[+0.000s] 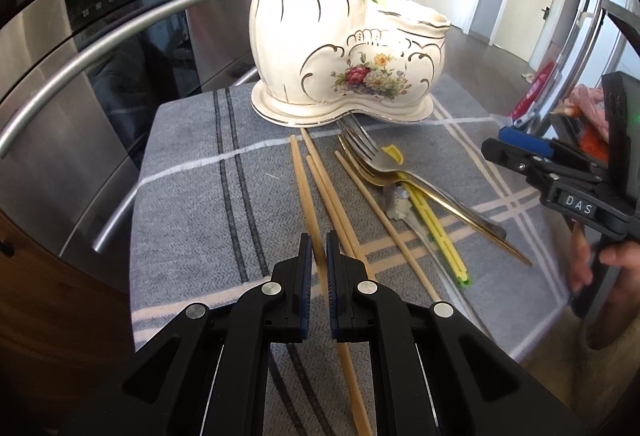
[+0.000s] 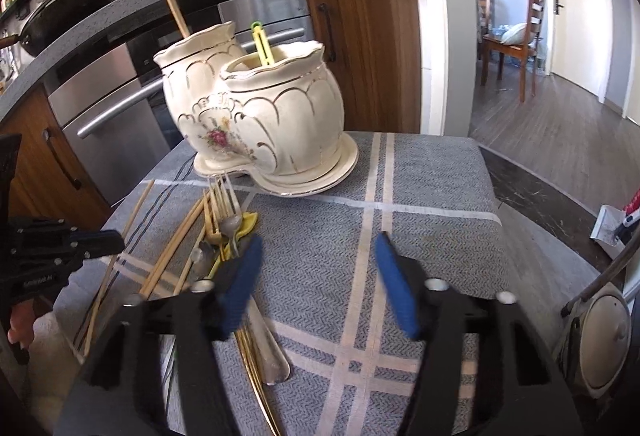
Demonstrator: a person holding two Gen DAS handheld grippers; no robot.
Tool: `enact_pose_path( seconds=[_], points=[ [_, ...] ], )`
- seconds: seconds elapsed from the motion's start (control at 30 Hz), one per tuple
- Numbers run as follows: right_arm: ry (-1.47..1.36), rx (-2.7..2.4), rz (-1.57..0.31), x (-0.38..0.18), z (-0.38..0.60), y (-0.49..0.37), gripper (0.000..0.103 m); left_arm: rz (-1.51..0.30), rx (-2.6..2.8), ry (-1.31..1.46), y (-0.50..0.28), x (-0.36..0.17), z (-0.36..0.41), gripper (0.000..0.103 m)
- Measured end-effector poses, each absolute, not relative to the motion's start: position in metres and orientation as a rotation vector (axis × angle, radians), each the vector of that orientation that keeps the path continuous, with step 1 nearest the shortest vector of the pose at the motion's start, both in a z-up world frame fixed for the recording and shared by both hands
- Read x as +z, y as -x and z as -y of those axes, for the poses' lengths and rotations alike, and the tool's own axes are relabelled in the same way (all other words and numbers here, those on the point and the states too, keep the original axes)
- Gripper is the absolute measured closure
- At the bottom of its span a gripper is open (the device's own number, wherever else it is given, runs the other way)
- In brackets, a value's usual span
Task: Organize utensils
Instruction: 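Close the right gripper on the silver fork handle while the left gripper holds the chopstick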
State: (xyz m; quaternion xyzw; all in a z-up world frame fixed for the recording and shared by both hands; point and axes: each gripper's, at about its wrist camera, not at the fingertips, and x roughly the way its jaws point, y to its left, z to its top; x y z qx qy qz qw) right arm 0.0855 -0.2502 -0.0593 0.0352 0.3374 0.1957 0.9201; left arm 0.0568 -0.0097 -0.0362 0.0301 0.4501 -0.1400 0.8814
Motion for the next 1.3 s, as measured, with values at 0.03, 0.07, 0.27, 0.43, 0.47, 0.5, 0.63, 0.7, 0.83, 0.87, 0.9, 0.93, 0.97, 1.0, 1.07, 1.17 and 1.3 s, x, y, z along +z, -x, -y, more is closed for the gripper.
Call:
enact_pose_path(
  seconds=[0.03,0.07,0.27,0.43,0.47,0.5,0.63,0.7,0.83,0.87,0.9,0.93,0.97,1.0,1.07,1.17,1.3],
  points=[
    [-0.073,0.419,-0.704,-0.059,0.252,-0.086,0.069,-0.937,-0.294,-0.051,-0.057,-0.036,0.008,0.095],
    [-0.064,0.428,-0.709,-0.059,0.252,-0.087,0.079,-0.938,-0.298,-0.048,-0.056,-0.037,0.007,0.095],
    [-0.03,0.503,-0.734,-0.062,0.239,-0.085,0.087,-0.942,-0.324,-0.033,-0.055,-0.04,0.004,0.095],
    [0.054,0.532,-0.766,-0.064,0.209,-0.092,0.091,-0.944,-0.332,-0.031,-0.057,-0.042,0.005,0.095],
    [0.057,0.546,-0.777,-0.065,0.204,-0.095,0.092,-0.945,-0.333,-0.029,-0.057,-0.042,0.004,0.095],
    [0.061,0.555,-0.785,-0.065,0.201,-0.098,0.092,-0.946,-0.333,-0.027,-0.057,-0.042,0.004,0.095],
    [0.074,0.599,-0.823,-0.071,0.188,-0.103,0.092,-0.946,-0.339,-0.024,-0.058,-0.043,0.003,0.095],
    [0.076,0.609,-0.829,-0.072,0.185,-0.105,0.092,-0.945,-0.345,-0.022,-0.059,-0.043,0.003,0.095],
    [0.113,0.589,-0.831,-0.074,0.181,-0.106,0.093,-0.943,-0.353,-0.023,-0.06,-0.043,0.003,0.095],
    [0.118,0.591,-0.833,-0.074,0.18,-0.107,0.093,-0.943,-0.355,-0.022,-0.061,-0.043,0.003,0.095],
    [0.13,0.59,-0.833,-0.074,0.179,-0.107,0.093,-0.942,-0.356,-0.022,-0.062,-0.043,0.003,0.095],
    [0.138,0.59,-0.834,-0.074,0.178,-0.107,0.093,-0.943,-0.355,-0.022,-0.063,-0.043,0.003,0.095],
    [0.148,0.59,-0.842,-0.075,0.177,-0.107,0.093,-0.944,-0.354,-0.021,-0.063,-0.043,0.003,0.095],
    [0.159,0.588,-0.842,-0.076,0.175,-0.108,0.093,-0.944,-0.353,-0.019,-0.064,-0.043,0.003,0.095],
    [0.182,0.577,-0.855,-0.077,0.167,-0.114,0.093,-0.944,-0.353,-0.019,-0.065,-0.043,0.003,0.096],
    [0.197,0.565,-0.853,-0.081,0.159,-0.118,0.093,-0.943,-0.357,-0.024,-0.065,-0.042,0.005,0.096],
    [0.162,0.566,-0.848,-0.08,0.165,-0.119,0.097,-0.942,-0.353,-0.028,-0.066,-0.042,0.006,0.096]
  ],
)
